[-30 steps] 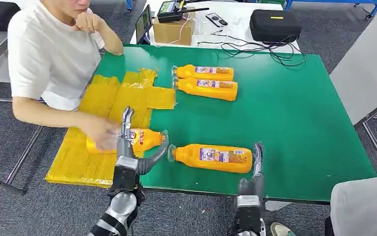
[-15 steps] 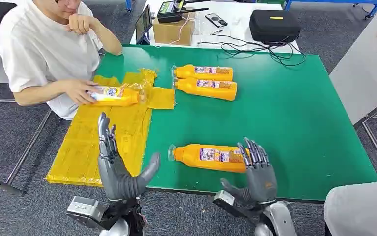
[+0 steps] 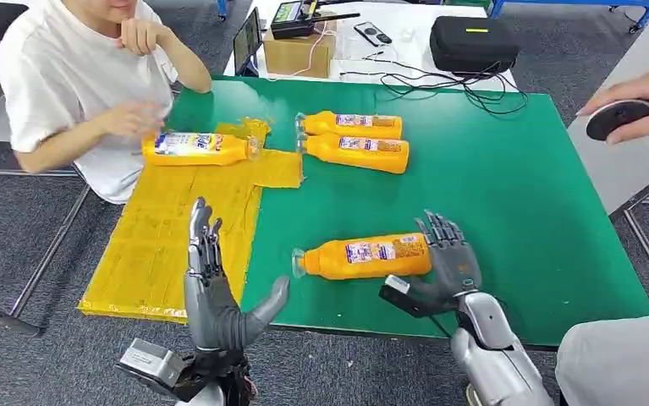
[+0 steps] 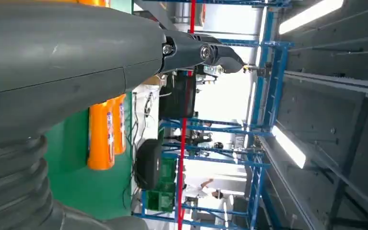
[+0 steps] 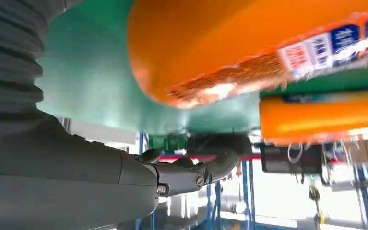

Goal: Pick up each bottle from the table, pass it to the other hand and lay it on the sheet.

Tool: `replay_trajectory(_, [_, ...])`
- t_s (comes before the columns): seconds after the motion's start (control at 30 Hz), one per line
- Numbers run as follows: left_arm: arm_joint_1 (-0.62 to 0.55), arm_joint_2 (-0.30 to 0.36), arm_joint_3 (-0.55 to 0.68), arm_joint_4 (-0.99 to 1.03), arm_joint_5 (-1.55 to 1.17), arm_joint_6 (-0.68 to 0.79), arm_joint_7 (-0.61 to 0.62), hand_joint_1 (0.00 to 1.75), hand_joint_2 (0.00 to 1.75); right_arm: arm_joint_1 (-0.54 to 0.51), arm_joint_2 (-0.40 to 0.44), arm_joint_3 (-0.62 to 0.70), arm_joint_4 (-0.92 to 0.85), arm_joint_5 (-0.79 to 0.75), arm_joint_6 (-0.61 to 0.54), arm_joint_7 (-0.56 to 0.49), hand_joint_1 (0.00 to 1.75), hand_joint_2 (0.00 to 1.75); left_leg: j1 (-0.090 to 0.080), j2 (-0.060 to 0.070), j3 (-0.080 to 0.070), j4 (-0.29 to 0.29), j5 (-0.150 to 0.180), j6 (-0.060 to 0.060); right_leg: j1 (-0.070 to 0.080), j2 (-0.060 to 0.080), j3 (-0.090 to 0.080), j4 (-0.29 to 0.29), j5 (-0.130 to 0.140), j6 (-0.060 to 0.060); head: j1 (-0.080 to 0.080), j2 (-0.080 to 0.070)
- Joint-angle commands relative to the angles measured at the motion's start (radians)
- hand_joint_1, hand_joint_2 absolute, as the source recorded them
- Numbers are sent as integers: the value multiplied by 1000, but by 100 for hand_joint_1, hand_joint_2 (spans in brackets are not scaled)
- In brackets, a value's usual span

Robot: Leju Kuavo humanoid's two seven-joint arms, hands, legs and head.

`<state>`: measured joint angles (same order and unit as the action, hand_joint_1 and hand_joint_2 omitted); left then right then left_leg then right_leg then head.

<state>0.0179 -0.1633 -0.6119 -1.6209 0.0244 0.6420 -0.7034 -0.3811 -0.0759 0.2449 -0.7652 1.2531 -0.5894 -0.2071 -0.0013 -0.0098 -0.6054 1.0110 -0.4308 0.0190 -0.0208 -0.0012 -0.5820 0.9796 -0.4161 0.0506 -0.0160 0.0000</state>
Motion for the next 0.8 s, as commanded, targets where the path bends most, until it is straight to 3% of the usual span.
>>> replay_trajectory(0.03, [-24,28,-31,60,2,-1,5,0,175,-109,33,58,186,-5,12,8,0,175,1,4,4,-1,-2,-1,1,3,3,-1,0,-3,0,0])
replay_trajectory(0.2, [-29,28,-34,66,3,3,5,0,175,-125,44,64,222,-27,47,-1,0,175,0,2,2,-1,-1,-1,0,1,2,-1,0,-2,0,0])
replay_trajectory(0.43, [-64,21,-50,108,29,-13,5,0,175,-196,102,175,323,15,111,20,0,175,1,4,3,-1,-1,-2,1,3,2,-1,0,-3,0,0])
replay_trajectory(0.6, [-76,27,-61,86,30,-5,5,0,175,-285,117,289,384,28,398,119,0,175,1,4,3,0,-1,-1,1,3,2,0,0,-3,0,0])
replay_trajectory(0.8, [-81,31,-65,89,32,-4,5,0,175,-309,122,320,392,28,434,179,0,175,2,6,8,-1,0,-2,2,3,6,-3,1,-3,0,0])
